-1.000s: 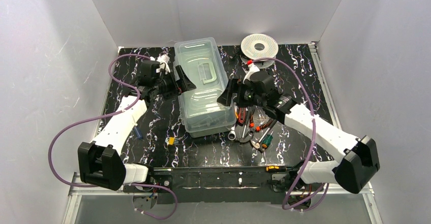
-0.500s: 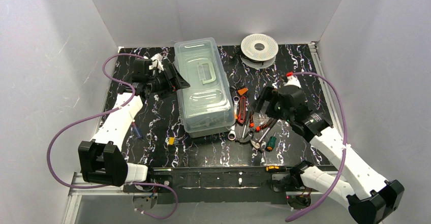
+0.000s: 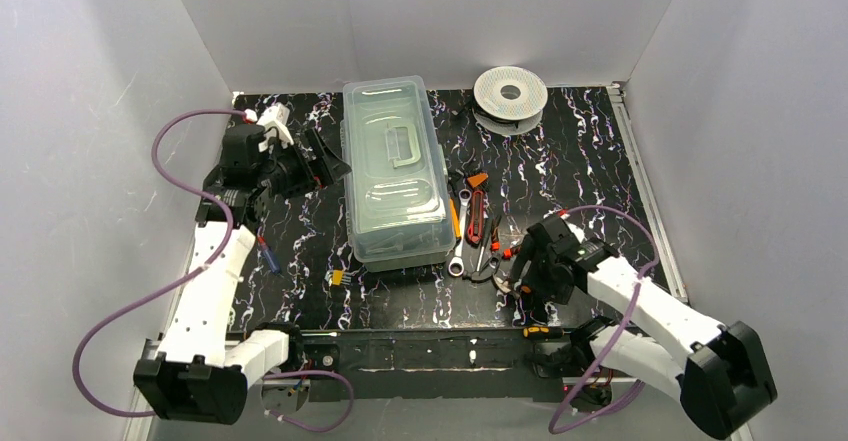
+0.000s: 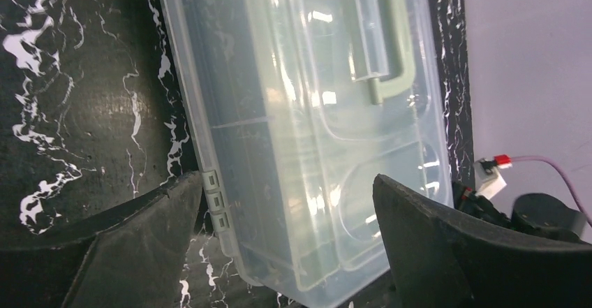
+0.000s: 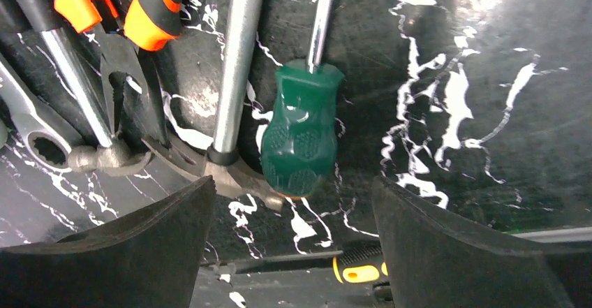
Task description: Pack the tool kit
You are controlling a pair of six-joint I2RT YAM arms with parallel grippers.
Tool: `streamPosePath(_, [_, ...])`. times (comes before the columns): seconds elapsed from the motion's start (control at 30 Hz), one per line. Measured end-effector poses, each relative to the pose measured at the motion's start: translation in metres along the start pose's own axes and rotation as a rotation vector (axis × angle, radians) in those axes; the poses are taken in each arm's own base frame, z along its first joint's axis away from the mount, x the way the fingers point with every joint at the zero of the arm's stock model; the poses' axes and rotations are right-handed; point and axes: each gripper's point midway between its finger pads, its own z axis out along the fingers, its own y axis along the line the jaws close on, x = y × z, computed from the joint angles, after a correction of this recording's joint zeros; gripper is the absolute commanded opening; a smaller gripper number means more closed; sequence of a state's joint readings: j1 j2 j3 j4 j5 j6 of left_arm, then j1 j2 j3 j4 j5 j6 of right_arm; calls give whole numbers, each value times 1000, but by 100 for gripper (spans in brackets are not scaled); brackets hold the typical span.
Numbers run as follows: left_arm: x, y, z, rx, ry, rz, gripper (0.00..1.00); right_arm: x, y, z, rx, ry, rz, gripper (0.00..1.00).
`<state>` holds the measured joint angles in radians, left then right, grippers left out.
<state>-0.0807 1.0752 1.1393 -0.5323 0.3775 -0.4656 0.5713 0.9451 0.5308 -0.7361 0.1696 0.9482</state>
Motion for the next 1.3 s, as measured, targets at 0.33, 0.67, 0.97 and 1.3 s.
streamPosePath(0.33, [-2, -11, -25, 19, -47, 41, 93, 0, 45, 26, 6, 87, -41, 87])
streamPosePath(0.67, [9, -10, -22, 35, -9, 42, 93, -58, 62, 54, 167, 104, 22, 73])
streamPosePath(0.97, [15, -8, -21, 44, 12, 64, 93, -148, 81, 83, 184, 46, 105, 72])
streamPosePath(1.3, [20, -5, -22, 37, 29, 86, 94, -260, 75, 102, 68, -39, 174, 96])
